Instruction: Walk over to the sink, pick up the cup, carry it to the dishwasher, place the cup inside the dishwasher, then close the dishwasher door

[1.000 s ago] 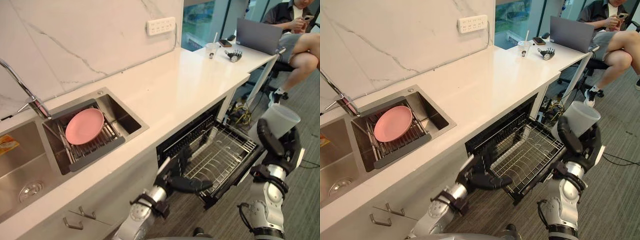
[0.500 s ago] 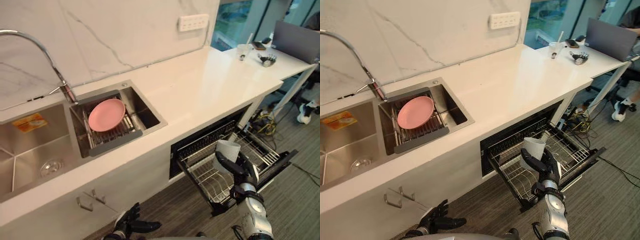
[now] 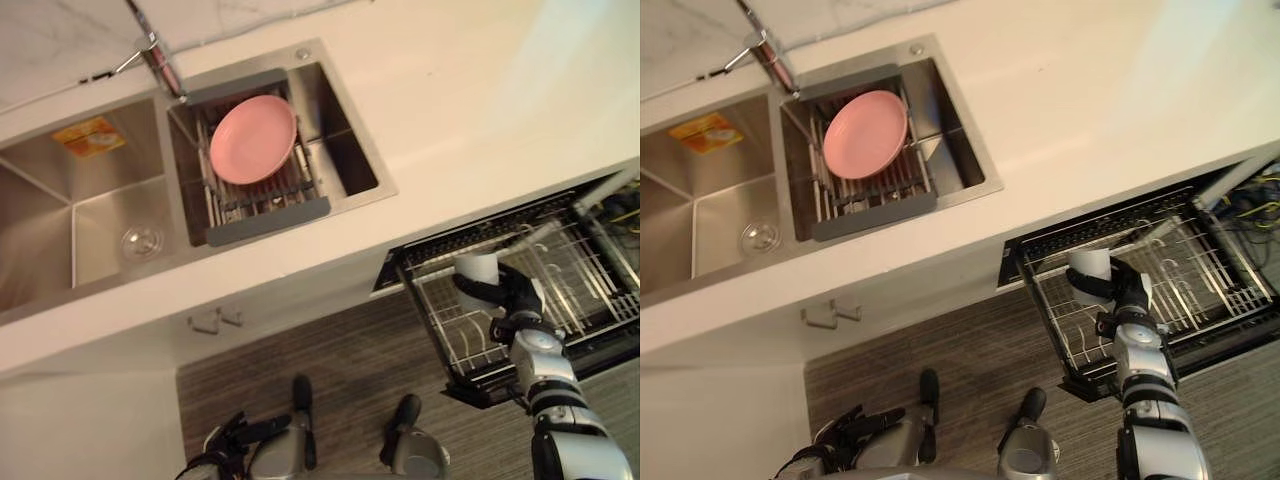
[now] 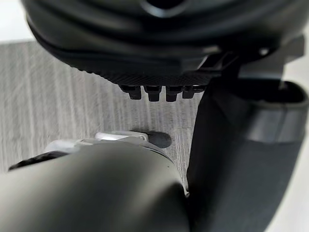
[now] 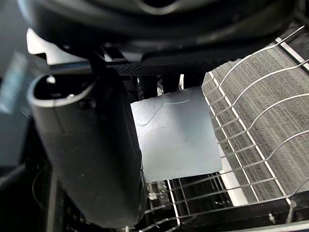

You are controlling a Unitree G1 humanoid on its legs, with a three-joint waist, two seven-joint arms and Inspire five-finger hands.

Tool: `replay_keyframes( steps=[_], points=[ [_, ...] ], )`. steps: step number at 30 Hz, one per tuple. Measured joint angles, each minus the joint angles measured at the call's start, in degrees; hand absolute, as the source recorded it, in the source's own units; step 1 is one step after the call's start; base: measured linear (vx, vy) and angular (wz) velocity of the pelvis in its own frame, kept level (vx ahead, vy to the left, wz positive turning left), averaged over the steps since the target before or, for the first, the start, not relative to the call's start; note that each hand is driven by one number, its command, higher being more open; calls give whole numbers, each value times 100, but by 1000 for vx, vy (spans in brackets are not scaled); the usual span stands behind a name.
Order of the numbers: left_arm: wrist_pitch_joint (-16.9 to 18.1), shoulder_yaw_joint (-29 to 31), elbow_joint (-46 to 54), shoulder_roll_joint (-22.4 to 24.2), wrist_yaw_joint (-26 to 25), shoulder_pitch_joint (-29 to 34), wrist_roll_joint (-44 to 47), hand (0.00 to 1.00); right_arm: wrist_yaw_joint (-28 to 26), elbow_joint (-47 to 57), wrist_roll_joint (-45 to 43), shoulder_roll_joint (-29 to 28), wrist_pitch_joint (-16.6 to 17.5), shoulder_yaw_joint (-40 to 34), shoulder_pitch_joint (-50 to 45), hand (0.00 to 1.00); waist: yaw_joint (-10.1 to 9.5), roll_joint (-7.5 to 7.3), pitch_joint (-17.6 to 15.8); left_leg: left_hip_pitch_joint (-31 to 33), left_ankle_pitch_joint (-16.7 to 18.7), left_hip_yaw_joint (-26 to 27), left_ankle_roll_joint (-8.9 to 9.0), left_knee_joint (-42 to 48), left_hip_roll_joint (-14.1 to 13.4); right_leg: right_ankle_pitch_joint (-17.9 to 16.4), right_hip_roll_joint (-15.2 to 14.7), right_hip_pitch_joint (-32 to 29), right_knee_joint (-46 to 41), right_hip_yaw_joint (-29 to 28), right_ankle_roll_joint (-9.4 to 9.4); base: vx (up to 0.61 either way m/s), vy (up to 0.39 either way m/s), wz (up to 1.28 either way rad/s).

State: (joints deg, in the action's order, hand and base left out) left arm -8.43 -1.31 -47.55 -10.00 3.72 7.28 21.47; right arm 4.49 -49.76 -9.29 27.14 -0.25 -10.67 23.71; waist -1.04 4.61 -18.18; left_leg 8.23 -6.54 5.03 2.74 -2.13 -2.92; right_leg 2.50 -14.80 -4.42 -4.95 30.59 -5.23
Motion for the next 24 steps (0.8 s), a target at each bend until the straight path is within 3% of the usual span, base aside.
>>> replay_keyframes(
  steps=[4, 5, 6, 10, 18, 22, 24],
  points=[
    [-105, 0, -3, 55, 153, -170, 178, 100, -254, -215, 225, 337, 23, 265, 370, 0, -29, 249, -227, 201, -199, -171, 6, -101, 3, -232, -91, -315, -424, 50, -82, -105, -17, 26],
    [-154, 1, -5, 102, 168, -190, 212, 100, -410, -310, 219, 425, 24, 347, 426, 100, -35, 339, -271, 209, -280, -228, 17, -190, -4, -312, -114, -373, -547, 88, -74, -85, -41, 24],
    [-202, 38, -10, 142, 181, -212, 217, 100, -582, -391, 217, 477, 18, 417, 432, 100, -22, 411, -318, 201, -334, -292, 40, -245, -11, -403, -137, -393, -676, 136, -54, -99, -50, 23],
    [-259, 150, -20, 171, 258, -251, 218, 100, -781, -441, 217, 479, -15, 622, 431, 100, -17, 456, -398, 202, -367, -313, 83, -278, -11, -600, -242, -536, -1052, 129, -60, -50, -49, 8],
    [-330, 219, -58, 243, 114, -257, 214, 100, -119, -124, 190, 290, -173, 511, 131, 100, 2, 444, -392, -31, -389, -171, 141, -278, -27, -719, -304, -337, -1186, 97, -72, 1, -44, 1],
    [-416, 412, -257, 267, -51, -251, 235, 100, 447, 467, 144, -207, -83, 5, -498, 100, 27, 282, -248, -330, -301, 193, 253, -281, -90, -677, -217, -83, -974, -72, -127, -5, -36, -25],
    [-522, 571, -391, 259, -205, -152, 332, 100, 713, 914, 104, -557, 57, -327, -1152, 100, 56, 115, 65, -405, -239, 396, 234, -282, -166, -626, -93, -12, -769, -176, -135, 21, -51, -31]
  ],
)
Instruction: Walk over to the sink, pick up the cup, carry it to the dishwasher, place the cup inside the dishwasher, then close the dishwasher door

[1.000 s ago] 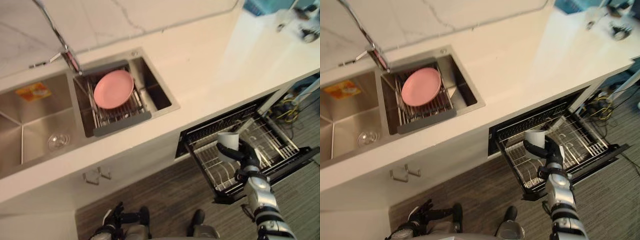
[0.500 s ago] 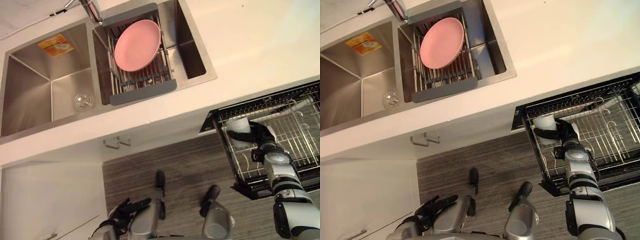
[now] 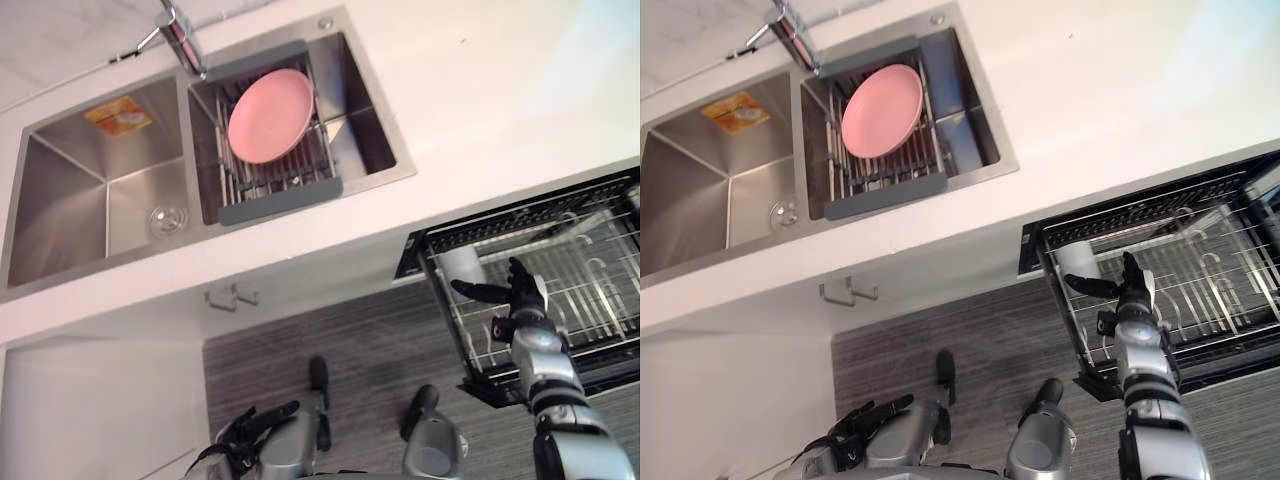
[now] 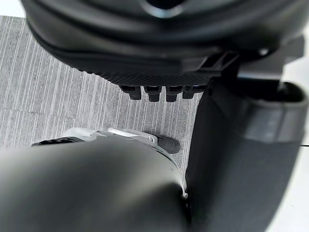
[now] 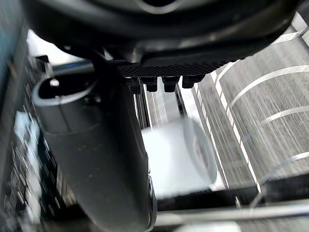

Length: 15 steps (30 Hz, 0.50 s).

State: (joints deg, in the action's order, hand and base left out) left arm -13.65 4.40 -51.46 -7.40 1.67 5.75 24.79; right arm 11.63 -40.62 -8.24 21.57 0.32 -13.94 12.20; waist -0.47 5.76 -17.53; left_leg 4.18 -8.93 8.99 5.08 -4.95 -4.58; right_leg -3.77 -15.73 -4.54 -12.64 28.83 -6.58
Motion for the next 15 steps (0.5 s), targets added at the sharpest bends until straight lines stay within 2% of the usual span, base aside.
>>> replay_keyframes(
  steps=[3, 5, 7, 11, 15],
  points=[
    [-80, 230, -116, -3, -64, 139, 0, 100, 170, 654, -196, -368, 242, -470, -743, 100, 134, -159, 231, -234, 138, 285, -38, 0, -105, 82, 153, 191, 276, -165, 5, 53, -60, -39],
    [-93, 308, -241, -11, -108, 190, -4, 100, 172, 1180, -467, -550, 470, -671, -1177, 100, 213, -216, 380, -344, 224, 488, -45, 2, -134, 124, 223, 221, 372, -317, 5, 69, -33, -48],
    [-100, 307, -327, -55, -117, 191, -23, 100, 54, 1807, -871, -788, 718, -908, -1583, 100, 373, -267, 446, -503, 247, 643, -53, 4, -175, 144, 259, 358, 459, -396, -7, 61, -34, -36],
    [-147, 294, -426, -104, -109, 204, -40, 100, -442, 3198, -1823, -1359, 1181, -1345, -2376, 100, 650, -410, 664, -734, 282, 1235, -72, -33, -209, 154, 265, 593, 594, -411, -25, 30, 0, -10],
    [-71, 175, -463, -56, -96, 163, -126, 100, -979, 4094, -2727, -1661, 1578, -1531, -2410, 100, 665, -469, 832, -906, 458, 1605, -159, -37, -179, 181, 230, 661, 602, -562, -69, 17, 52, -20]
  ],
)
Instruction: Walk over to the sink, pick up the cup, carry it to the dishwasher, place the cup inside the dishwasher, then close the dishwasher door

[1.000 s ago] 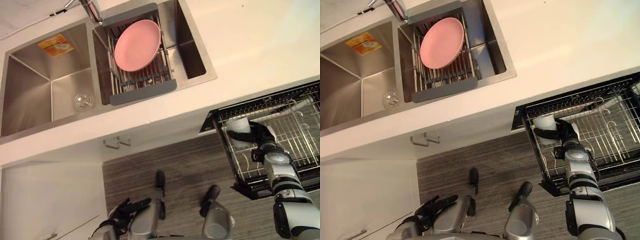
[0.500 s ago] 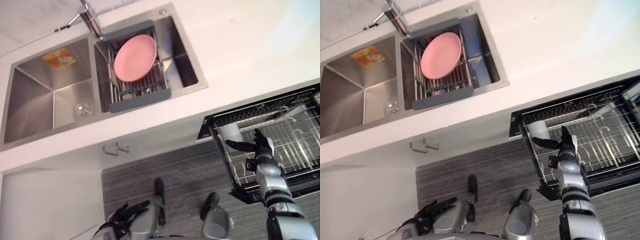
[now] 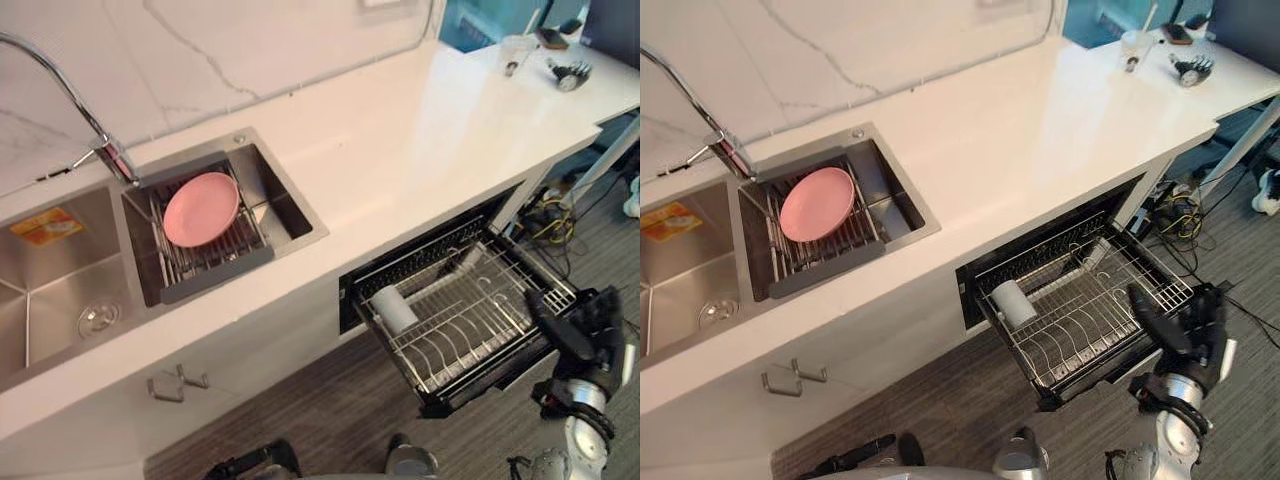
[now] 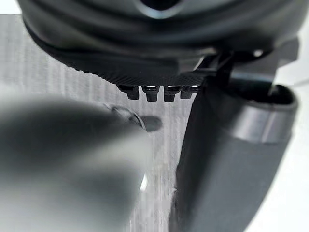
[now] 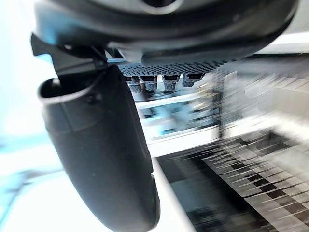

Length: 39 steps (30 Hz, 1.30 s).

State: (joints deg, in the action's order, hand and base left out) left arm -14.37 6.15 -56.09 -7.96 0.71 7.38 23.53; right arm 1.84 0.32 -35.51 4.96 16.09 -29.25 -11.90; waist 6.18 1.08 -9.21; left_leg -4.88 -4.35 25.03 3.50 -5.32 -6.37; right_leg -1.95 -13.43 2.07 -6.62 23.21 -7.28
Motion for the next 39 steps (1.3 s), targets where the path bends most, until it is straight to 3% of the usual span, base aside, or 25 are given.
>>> replay_keyframes(
  steps=[5, 10, 13, 14, 16, 17, 18, 19, 20, 21, 23, 25, 26, 27, 28, 35, 39],
  points=[
    [226, -405, -6, -10, 211, -16, -17, 100, -1019, 837, -741, -29, 271, 118, 236, 100, -53, -111, 151, -108, 125, 83, -119, -6, 224, 59, -191, 31, -42, -125, -100, 4, 79, -7],
    [304, -672, 6, -80, 294, -34, -15, 100, -1466, 831, -1037, 97, -81, 1011, 528, 100, -178, -169, 206, -110, 224, -29, -250, -12, 435, 9, -468, -33, -362, 61, -15, 0, 84, 11],
    [301, -826, 15, -184, 311, -54, -15, 100, -1501, 569, -1033, 173, -273, 1778, 554, 100, -284, -259, 272, -31, 221, -375, -291, -12, 443, -158, -558, -159, -939, 120, 466, 14, 5, 61],
    [289, -893, 14, -252, 310, -87, -28, 100, -1505, 514, -1034, 172, -316, 1895, 558, 100, -309, -292, 283, 59, 198, -607, -327, -11, 435, -120, -497, -207, -1112, -155, 698, 50, 8, 113],
    [231, -895, 4, -328, 308, -141, -44, 100, -1493, 508, -1036, 179, -343, 1851, 575, 100, -315, -414, 261, 174, 199, -1010, -383, -10, 436, -58, -450, -227, -1407, -545, 908, 63, 0, 132],
    [171, -891, -33, -357, 308, -201, -44, 100, -1464, 509, -1038, 213, -343, 1788, 595, 100, -306, -474, 248, 227, 255, -1213, -444, -1, 449, 47, -446, -359, -1784, -757, 1287, 60, -2, 113],
    [98, -877, -70, -401, 316, -277, -48, 100, -1440, 513, -1038, 235, -343, 1765, 618, 100, -306, -543, 247, 293, 267, -1160, -484, 331, 496, 160, -570, -594, -2322, -942, 1473, 161, 24, 127],
    [48, -879, -166, -424, 287, -364, -115, 100, -1435, 495, -1035, 249, -365, 1752, 613, 100, -274, -532, 194, 317, 484, -1382, -617, 554, 480, -290, -490, -837, -2844, -1357, 1019, 145, 5, 99],
    [47, -879, -259, -450, 248, -401, -201, 100, -1418, 498, -1034, 242, -386, 1753, 584, 100, -239, -538, 196, 320, 477, -1523, -617, 542, 454, -668, -292, -835, -2692, -1534, 734, 159, 4, 113],
    [28, -835, -339, -485, 210, -409, -240, 100, -1374, 520, -1036, 233, -392, 1749, 591, 100, -229, -566, 198, 287, 368, -1702, -595, 461, 434, -851, 62, -893, -2148, -1763, 606, 70, -21, 82],
    [8, -756, -329, -480, 204, -412, -288, 100, -1349, 509, -1034, 228, -394, 1756, 605, 100, -235, -604, 214, 180, 308, -1841, -578, 372, 499, -801, 209, -891, -1657, -1718, 537, 110, -31, 65],
    [-13, -745, -326, -486, 205, -391, -411, 100, -1332, 511, -1036, 223, -391, 1780, 623, 100, -247, -671, 252, 114, 323, -1951, -540, 331, 659, -203, 255, -810, -1031, -1576, 448, 98, -70, 42],
    [-16, -669, -326, -471, 197, -388, -501, 100, -1327, 506, -1033, 232, -393, 1804, 639, 100, -286, -730, 303, 52, 386, -1963, -476, 235, 750, -45, 189, -735, -838, -1498, 209, 92, -110, 9],
    [-19, -612, -338, -432, 200, -376, -590, 100, -1304, 509, -1032, 214, -393, 1839, 663, 100, -325, -612, 309, 19, 417, -1897, -486, 143, 680, -47, 274, -641, -593, -1444, 191, 80, -97, 0],
    [-37, -541, -447, -326, 208, -378, -784, 100, -998, 370, -990, 226, -352, 1852, 752, 100, -206, -252, 182, -256, 351, -1043, -267, -10, 512, -6, 392, 11, 46, -1077, 130, 39, -47, -8],
    [-35, -540, -445, -300, 219, -377, -763, 100, -992, 352, -990, 233, -350, 1854, 751, 100, -221, -209, 173, -181, 360, -1070, -248, -6, 472, 19, 399, 10, 138, -998, 131, 0, 1, 3],
    [-46, -536, -448, -276, 403, -345, -300, 100, -779, 382, -981, 232, -339, 1862, 751, 100, -355, -101, 135, -14, 356, -1024, -244, 146, 396, 234, 480, 16, 484, -994, 139, 21, -1, -3]
  ],
)
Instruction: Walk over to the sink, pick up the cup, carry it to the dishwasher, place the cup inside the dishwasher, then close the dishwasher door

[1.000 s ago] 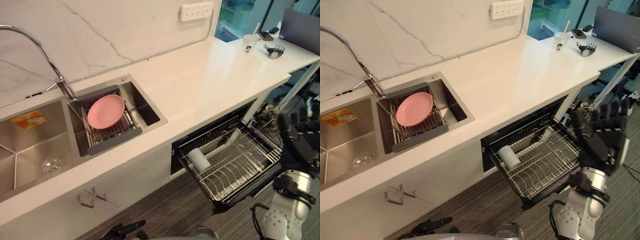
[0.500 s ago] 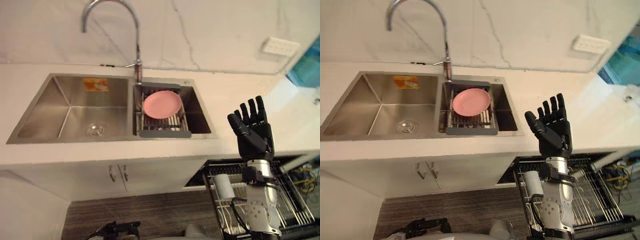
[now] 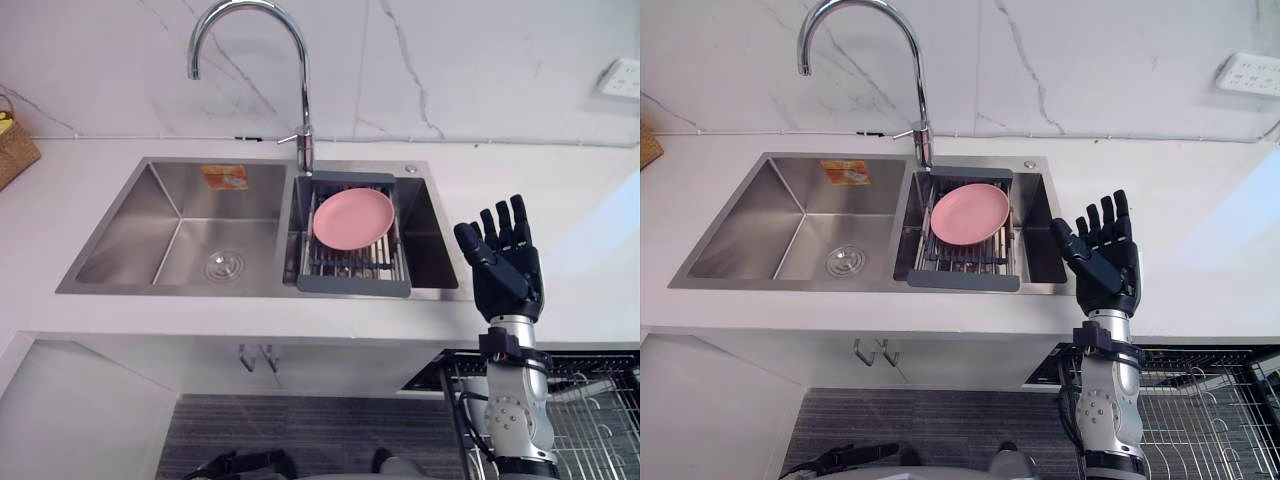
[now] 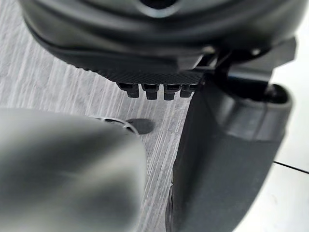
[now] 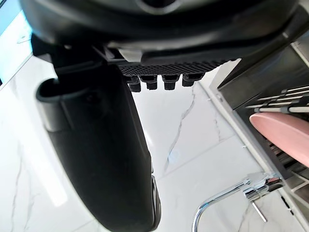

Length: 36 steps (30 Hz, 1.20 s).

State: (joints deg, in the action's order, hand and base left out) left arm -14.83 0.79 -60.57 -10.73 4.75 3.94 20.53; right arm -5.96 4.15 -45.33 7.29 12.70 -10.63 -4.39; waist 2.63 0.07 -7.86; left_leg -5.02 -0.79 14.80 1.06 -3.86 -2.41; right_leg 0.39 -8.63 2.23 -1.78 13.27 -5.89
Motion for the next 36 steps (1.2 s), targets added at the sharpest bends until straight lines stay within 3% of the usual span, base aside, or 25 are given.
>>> replay_keyframes(
  steps=[4, 6, 8, 10, 12, 14, 17, 20, 26, 29, 31, 36],
  points=[
    [-133, -14, 4, -15, 201, 82, 335, 100, 441, 186, 70, 2, 16, 1, 79, 100, -52, 79, -40, 179, 173, 111, 62, 296, -121, 81, 79, -96, 166, -83, 44, 16, -21, -17],
    [-156, -4, -2, -18, 272, 134, 554, 100, 756, 254, 306, 45, 126, -42, 166, 100, -105, 100, -67, 238, 411, 283, 105, 606, -236, -40, 143, -208, 73, -264, 120, 24, -45, -51],
    [-152, -41, -2, -29, 335, 113, 538, 100, 958, 380, 615, 133, 175, -136, 160, 100, -110, 85, -117, 242, 656, 374, 120, 903, -269, -402, 113, -415, -493, -357, 217, 41, -16, -41],
    [-122, -88, -36, -73, 383, 115, 538, 100, 1151, 601, 983, 246, 234, -266, 144, 100, -38, -9, -175, 152, 934, 514, 124, 1175, -238, -778, -80, -812, -1665, -247, 186, 110, -1, -36],
    [-111, -121, -89, -103, 360, 89, 539, 100, 1197, 687, 1037, 345, 257, -250, 144, 100, -21, -31, -214, 31, 986, 492, 99, 1245, -186, -873, -294, -1188, -2626, -89, 354, 124, 13, -47],
    [-130, -138, -107, -127, 226, 90, 553, 100, 1200, 686, 1046, 371, 258, -289, 126, 100, 24, -75, -249, -138, 1015, 457, 53, 1241, -171, -874, -374, -1184, -2898, -34, 357, 68, 16, -32],
    [-163, -176, -101, -161, 155, 75, 533, 100, 1138, 687, 1047, 359, 265, -394, 116, 100, 65, -121, -278, -237, 1071, 341, 42, 1201, -148, -868, -329, -869, -2438, -15, 349, 44, 48, 1],
    [-161, -177, -74, -243, 191, 10, 516, 100, 898, 728, 1053, 360, 242, -414, 151, 100, -23, -202, -323, -86, 1069, 301, 42, 1177, -144, -630, -202, -498, -1397, 46, 93, 12, 45, 10],
    [-215, -54, -6, -215, 135, -15, 109, 100, 395, 866, 1214, 362, -64, -348, 220, 100, -42, -222, -325, -100, 1058, 319, 31, 1051, -130, -242, -119, -255, -775, 92, 76, 6, 61, 2],
    [-214, -10, 9, -221, 165, -31, -184, 100, 67, 872, 1680, 381, -277, -259, 210, 100, -26, -258, -326, -131, 1058, 336, 30, 1000, -100, -179, -123, -204, -657, 87, 60, 1, 56, -4],
    [-214, -9, 13, -230, 179, -56, -263, 100, -283, 874, 2499, 437, -477, -135, 142, 100, -16, -286, -342, -146, 1048, 343, 19, 986, -86, -140, -124, -147, -560, 92, 58, 3, 38, -1],
    [-215, -12, 23, -237, 238, -57, -263, 100, -400, 873, 3443, 848, -678, 161, 69, 100, -34, -312, -336, -171, 971, 323, 18, 903, -64, -105, -143, -101, -518, 162, 56, 3, 19, 7]
  ],
)
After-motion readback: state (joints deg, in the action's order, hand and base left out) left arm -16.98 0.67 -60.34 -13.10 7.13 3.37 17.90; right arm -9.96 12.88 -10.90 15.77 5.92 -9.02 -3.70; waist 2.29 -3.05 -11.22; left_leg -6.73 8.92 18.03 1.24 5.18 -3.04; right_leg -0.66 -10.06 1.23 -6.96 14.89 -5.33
